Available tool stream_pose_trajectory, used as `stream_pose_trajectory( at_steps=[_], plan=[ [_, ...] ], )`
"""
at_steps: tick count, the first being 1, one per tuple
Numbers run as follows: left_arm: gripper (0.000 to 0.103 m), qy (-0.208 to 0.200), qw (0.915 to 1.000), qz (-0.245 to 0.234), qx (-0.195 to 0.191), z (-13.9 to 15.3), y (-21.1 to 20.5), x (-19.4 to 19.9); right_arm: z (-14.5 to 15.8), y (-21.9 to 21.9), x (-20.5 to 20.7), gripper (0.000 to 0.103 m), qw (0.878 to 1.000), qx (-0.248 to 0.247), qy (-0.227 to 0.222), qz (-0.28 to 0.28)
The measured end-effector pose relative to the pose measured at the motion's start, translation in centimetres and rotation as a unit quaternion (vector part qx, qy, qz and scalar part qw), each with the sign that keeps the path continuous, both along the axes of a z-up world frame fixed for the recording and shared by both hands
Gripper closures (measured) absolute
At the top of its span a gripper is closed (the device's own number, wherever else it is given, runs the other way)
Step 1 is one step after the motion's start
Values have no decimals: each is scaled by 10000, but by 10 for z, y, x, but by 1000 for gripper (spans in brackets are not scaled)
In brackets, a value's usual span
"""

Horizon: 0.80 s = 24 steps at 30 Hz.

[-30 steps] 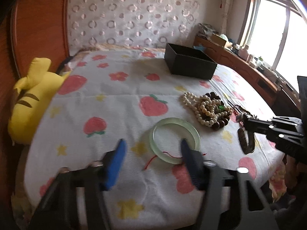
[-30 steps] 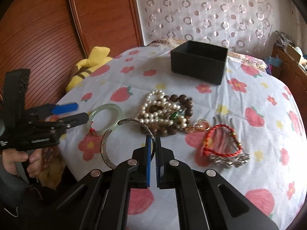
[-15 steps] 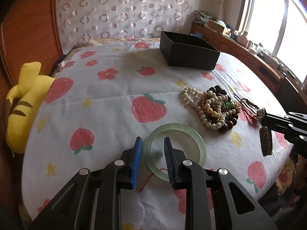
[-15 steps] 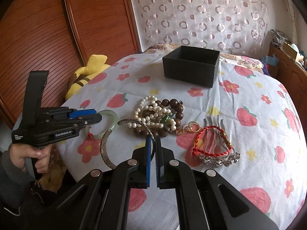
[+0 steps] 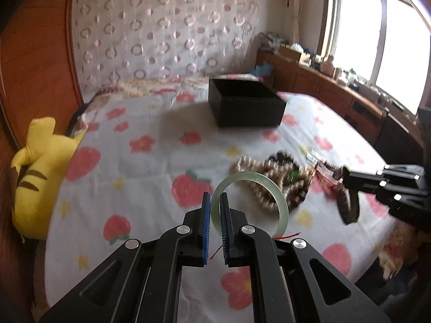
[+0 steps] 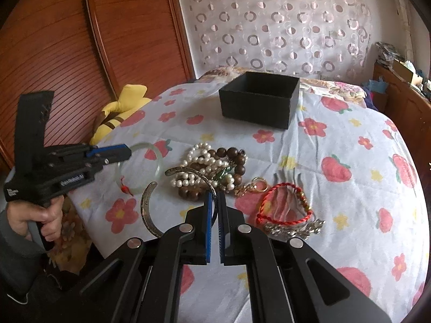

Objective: Organize jewelry
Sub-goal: 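Carry both bangles over the black box and open both tools to drop them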

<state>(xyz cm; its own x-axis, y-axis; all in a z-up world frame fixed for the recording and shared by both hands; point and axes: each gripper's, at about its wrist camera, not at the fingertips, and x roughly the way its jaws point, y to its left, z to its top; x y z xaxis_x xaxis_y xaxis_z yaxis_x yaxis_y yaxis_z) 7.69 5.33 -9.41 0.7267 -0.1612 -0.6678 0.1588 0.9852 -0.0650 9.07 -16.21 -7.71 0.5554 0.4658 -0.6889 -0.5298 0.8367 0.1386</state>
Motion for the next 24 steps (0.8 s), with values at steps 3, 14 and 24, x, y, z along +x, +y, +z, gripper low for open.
stream_pose_trajectory(
  at_steps=[3,14,24],
  plan=[
    [97,-191,9998,27,-41,13,-1,6,5,-3,5,98,10000,5,-80,-40],
    [97,-678,9974,-110,-221,57,-12,59,31,-11,39,98,9985,-168,-517,-100],
    [97,-689,9972,-240,-138,59,-35,156,36,-26,104,98,9972,-315,-604,-301]
  ],
)
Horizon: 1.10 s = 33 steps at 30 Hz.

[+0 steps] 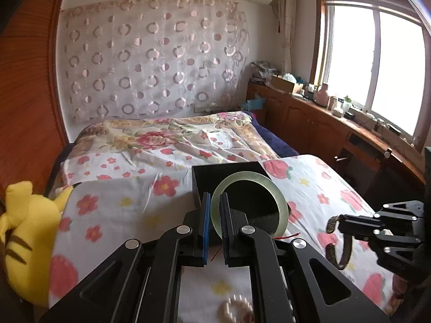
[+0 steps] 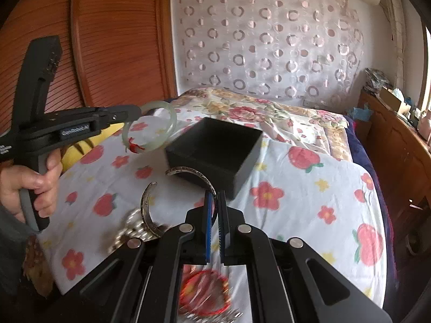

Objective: Organize jewelry
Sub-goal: 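Carry both bangles over the black box and open both tools to drop them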

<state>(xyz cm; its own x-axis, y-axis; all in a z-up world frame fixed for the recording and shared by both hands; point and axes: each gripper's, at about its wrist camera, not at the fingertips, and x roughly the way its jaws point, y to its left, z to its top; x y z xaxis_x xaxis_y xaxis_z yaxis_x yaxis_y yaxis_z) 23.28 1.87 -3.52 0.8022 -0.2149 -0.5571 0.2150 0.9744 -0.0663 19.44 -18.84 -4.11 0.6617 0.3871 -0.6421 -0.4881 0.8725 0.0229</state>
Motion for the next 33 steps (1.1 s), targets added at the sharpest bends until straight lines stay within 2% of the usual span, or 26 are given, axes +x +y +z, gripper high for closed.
stream_pose_trajectory(
  at_steps=[5,10,18,26,28,30,33],
  plan=[
    [97,194,9998,-53,52,-15,-7,42,0,-6,33,98,10000,45,31,-66],
    [97,413,9989,-107,189,-35,-14,69,-4,0,64,98,10000,-31,26,-36],
    [96,608,9975,-268,261,-52,-19,82,-10,16,100,98,9997,-185,45,124],
    [95,516,9983,-253,16,-42,-10,75,-20,30,118,98,9992,-268,123,283],
    [88,455,9988,-160,-15,-38,-3,70,-23,36,122,98,9988,-318,166,341],
    [74,387,9992,-71,-48,-34,4,64,-25,39,123,98,9984,-353,190,399],
    [66,300,9995,17,-29,-29,11,55,-28,49,125,98,9976,-465,190,486]
  ],
)
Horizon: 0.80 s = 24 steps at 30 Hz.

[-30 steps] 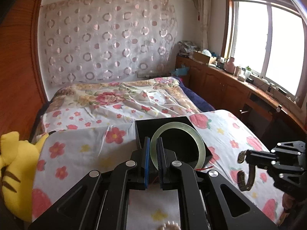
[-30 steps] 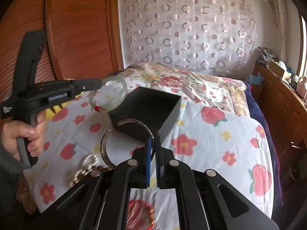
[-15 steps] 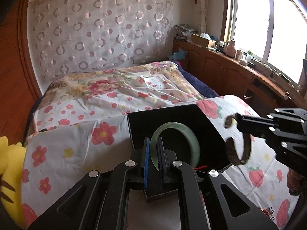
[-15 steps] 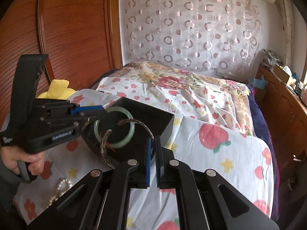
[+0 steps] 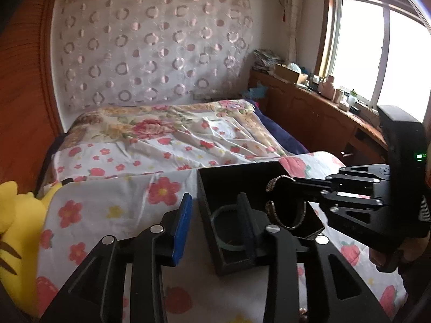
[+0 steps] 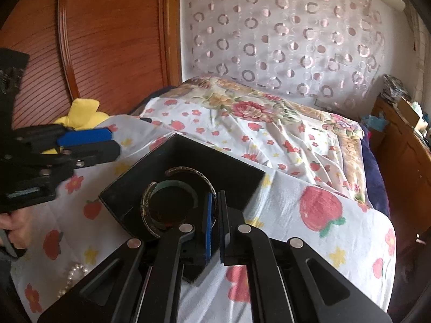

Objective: Organize jewelry
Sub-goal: 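Carry both bangles over the black box and open both tools to drop them, then grasp the red braided cord bracelet with the right tool and lift it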

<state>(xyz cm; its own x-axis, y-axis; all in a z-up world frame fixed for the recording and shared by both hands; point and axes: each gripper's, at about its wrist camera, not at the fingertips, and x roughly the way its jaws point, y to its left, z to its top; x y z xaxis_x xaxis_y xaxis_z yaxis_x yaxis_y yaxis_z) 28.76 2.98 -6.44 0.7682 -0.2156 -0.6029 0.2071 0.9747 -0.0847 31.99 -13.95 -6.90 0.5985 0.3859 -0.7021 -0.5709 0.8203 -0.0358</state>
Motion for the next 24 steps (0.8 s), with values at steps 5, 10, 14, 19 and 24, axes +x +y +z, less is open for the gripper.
stream_pose_trajectory(
  at_steps=[5,10,14,19,24],
  plan=[
    [34,-153,9998,112,52,5,8,-13,-4,6,3,93,10000,-69,12,25],
    [18,-189,9994,287,69,2,14,-24,-3,8,1,87,9999,-105,-68,9],
    [17,-98,9992,373,89,-3,17,-34,6,0,-7,81,9998,-36,-188,-77],
    [16,-30,9991,415,88,-8,17,-63,21,-27,-42,81,9994,205,-237,-142],
    [14,14,9994,354,46,-15,11,-98,14,-56,-91,81,9994,299,-5,-162]
  ],
)
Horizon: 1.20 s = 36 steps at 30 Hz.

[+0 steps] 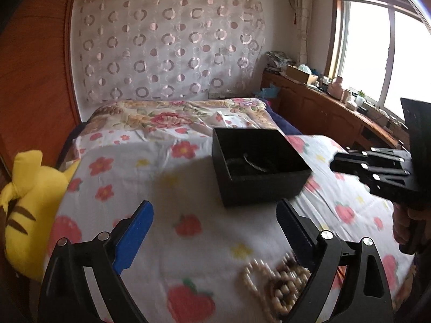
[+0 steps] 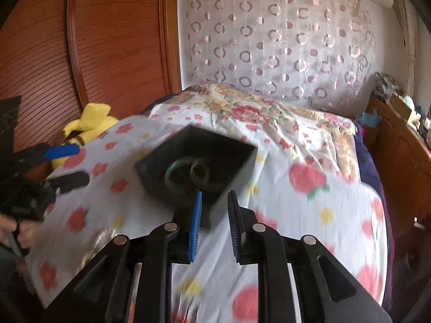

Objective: Organize jewelry
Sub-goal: 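Grasp the red braided cord bracelet with the right tool and lift it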

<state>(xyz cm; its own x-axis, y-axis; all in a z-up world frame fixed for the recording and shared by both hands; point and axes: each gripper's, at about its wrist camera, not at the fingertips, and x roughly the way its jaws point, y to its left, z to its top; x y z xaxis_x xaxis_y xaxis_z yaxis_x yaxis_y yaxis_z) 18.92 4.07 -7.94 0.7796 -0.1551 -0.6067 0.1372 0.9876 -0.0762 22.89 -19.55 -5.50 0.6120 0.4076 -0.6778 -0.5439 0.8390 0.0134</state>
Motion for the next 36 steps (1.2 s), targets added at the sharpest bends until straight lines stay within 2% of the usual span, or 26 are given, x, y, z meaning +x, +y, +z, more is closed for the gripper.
stream_pose_trajectory(
  at_steps=[6,10,16,22,24,25,28,33,36],
  plan=[
    [14,73,9999,-47,-54,-10,-10,-38,-19,-29,-57,81,9993,38,356,-60],
    [14,147,9998,-75,-108,-15,-16,-55,-32,-29,-75,81,9987,-72,496,-21],
    [13,226,9996,-152,-105,-24,-28,-75,-52,-30,-76,81,9958,-163,900,-84],
    [13,251,9995,-120,-155,-24,-29,-86,-63,-33,-64,81,9906,-23,1367,-19],
    [13,237,9995,-117,-170,-23,-29,-87,-64,-29,-65,82,9901,-79,1404,34],
    [13,232,9995,-121,-170,-23,-29,-87,-64,-27,-65,87,9899,-120,1413,84],
    [13,237,9995,-119,-164,-23,-28,-87,-62,-24,-65,87,9895,-124,1434,144],
    [13,253,9994,-138,-173,-24,-30,-87,-51,-31,-63,96,9915,107,1294,26],
    [13,274,9994,-161,-161,-26,-32,-88,-44,-33,-62,95,9933,133,1145,-15]
  ],
)
